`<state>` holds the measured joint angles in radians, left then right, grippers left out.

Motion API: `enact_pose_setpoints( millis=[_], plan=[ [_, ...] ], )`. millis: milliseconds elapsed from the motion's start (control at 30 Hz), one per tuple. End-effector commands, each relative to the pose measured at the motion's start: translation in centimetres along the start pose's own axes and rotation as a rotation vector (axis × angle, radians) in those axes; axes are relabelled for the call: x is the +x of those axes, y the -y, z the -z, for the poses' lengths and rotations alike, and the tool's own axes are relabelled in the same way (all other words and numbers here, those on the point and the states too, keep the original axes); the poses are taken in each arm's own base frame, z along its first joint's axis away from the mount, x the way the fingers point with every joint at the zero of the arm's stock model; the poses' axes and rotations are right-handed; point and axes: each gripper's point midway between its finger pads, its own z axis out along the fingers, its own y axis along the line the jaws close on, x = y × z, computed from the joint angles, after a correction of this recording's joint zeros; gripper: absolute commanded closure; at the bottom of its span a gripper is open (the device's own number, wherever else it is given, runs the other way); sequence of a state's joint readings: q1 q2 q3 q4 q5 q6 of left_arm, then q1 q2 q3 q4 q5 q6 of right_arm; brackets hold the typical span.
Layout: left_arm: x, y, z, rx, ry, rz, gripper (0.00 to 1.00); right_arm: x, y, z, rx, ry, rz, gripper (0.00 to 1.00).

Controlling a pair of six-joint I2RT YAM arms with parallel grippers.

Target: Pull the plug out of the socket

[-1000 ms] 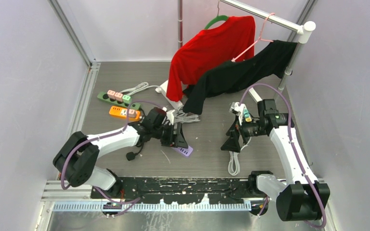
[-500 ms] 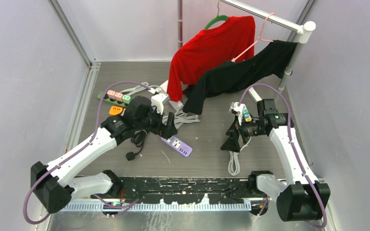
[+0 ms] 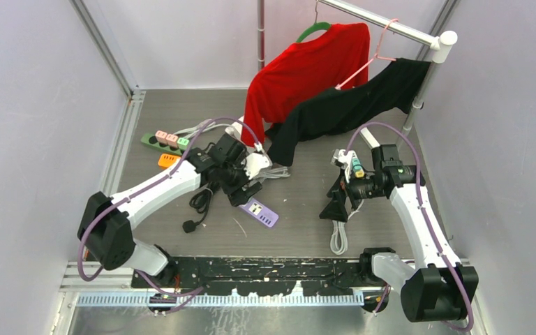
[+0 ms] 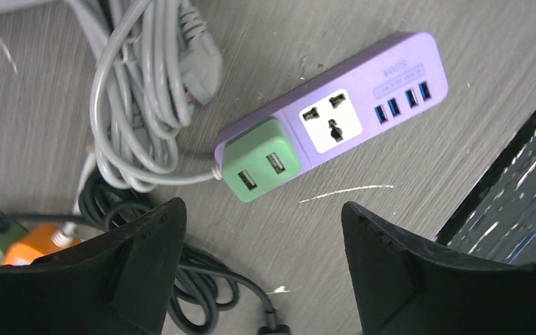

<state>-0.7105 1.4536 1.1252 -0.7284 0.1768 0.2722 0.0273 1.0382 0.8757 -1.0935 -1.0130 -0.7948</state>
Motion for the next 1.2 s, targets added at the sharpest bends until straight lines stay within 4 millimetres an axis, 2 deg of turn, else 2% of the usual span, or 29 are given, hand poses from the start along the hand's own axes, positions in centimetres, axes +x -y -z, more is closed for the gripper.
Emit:
enact_pose_setpoints(
  millis=[0,267,400,533,633,800,867,1000,1167],
  plan=[
    [-2.0,0.8,0.4,0.104,0.109,-0.344,0.18,-0.5,0.0,-0.1,0.001,0.012,0.04,0.0],
    [-1.3,1.2,-2.1,0.182,0.114,-0.466,0.25,-0.5,-0.4,-0.1,-0.005,0.013,0.055,0.0],
    [-0.9,1.2,-3.5,0.214,0.096,-0.49,0.34,-0.6,-0.9,-0.2,-0.018,0.009,0.073,0.0],
    [-0.4,0.2,-4.5,0.197,0.038,-0.476,0.49,-0.6,-1.3,-0.4,-0.031,0.005,0.089,0.0],
    [-0.7,0.1,-4.6,0.186,0.046,-0.47,0.64,-0.6,-1.6,-0.5,-0.04,0.002,0.098,0.0],
    [-1.7,0.5,-3.7,0.181,0.091,-0.447,0.95,-0.6,-1.7,-0.4,-0.037,-0.001,0.109,0.0],
    [-2.6,1.2,-3.3,0.194,0.12,-0.427,1.0,-0.6,-1.7,-0.4,-0.036,-0.002,0.111,0.0],
    [-4.8,3.6,-2.3,0.256,0.18,-0.282,1.0,-0.5,-1.6,-0.4,-0.031,-0.006,0.112,0.0],
    [-8.0,8.1,-3.4,0.313,0.262,-0.15,1.0,-0.5,-1.2,-0.4,-0.015,-0.015,0.104,0.0]
  ],
)
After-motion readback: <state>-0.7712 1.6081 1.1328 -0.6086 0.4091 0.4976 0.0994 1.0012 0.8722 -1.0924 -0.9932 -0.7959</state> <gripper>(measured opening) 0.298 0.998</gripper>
